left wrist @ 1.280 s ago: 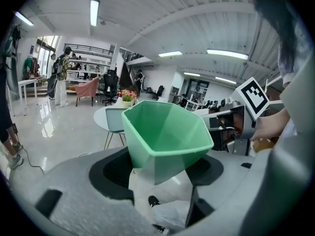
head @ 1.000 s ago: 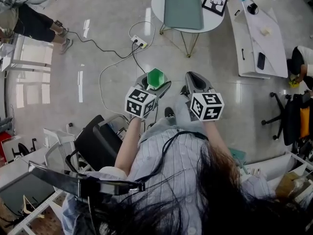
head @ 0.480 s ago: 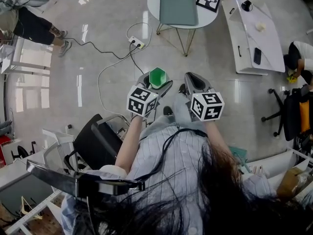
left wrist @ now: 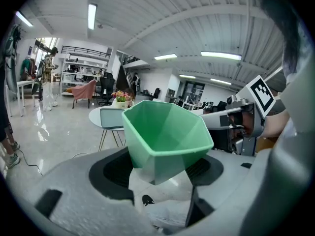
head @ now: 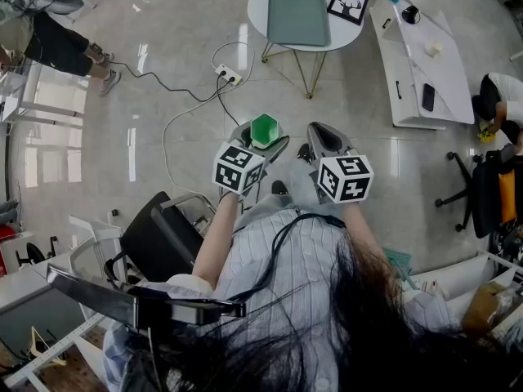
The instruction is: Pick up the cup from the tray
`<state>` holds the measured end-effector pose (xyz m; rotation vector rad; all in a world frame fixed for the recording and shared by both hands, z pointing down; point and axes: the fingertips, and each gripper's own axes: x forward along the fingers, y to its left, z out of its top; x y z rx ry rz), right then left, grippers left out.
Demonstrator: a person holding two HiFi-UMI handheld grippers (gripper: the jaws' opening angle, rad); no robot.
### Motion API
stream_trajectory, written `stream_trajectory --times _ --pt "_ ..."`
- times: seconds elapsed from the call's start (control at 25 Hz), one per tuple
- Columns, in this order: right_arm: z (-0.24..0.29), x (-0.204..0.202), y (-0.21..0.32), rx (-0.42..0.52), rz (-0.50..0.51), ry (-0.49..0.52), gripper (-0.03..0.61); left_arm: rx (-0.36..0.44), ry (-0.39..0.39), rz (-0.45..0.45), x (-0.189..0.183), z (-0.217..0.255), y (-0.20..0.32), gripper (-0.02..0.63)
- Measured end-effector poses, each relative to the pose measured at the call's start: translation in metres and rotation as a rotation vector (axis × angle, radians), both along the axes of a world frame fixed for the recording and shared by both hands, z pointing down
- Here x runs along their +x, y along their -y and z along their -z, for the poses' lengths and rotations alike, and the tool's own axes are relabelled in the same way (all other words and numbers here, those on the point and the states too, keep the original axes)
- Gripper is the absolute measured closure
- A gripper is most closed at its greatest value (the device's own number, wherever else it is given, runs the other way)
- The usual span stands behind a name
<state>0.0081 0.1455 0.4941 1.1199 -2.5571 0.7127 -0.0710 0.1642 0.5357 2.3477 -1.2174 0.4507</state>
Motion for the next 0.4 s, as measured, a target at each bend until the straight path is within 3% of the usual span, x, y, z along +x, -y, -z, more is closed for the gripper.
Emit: stream_trajectory --times 0.4 --pt "0.0002 -0.0093 -0.0025 0.004 0.026 0.007 0.537 -0.006 0.0 0.004 -0.002 -0.0043 -0.0055 0.295"
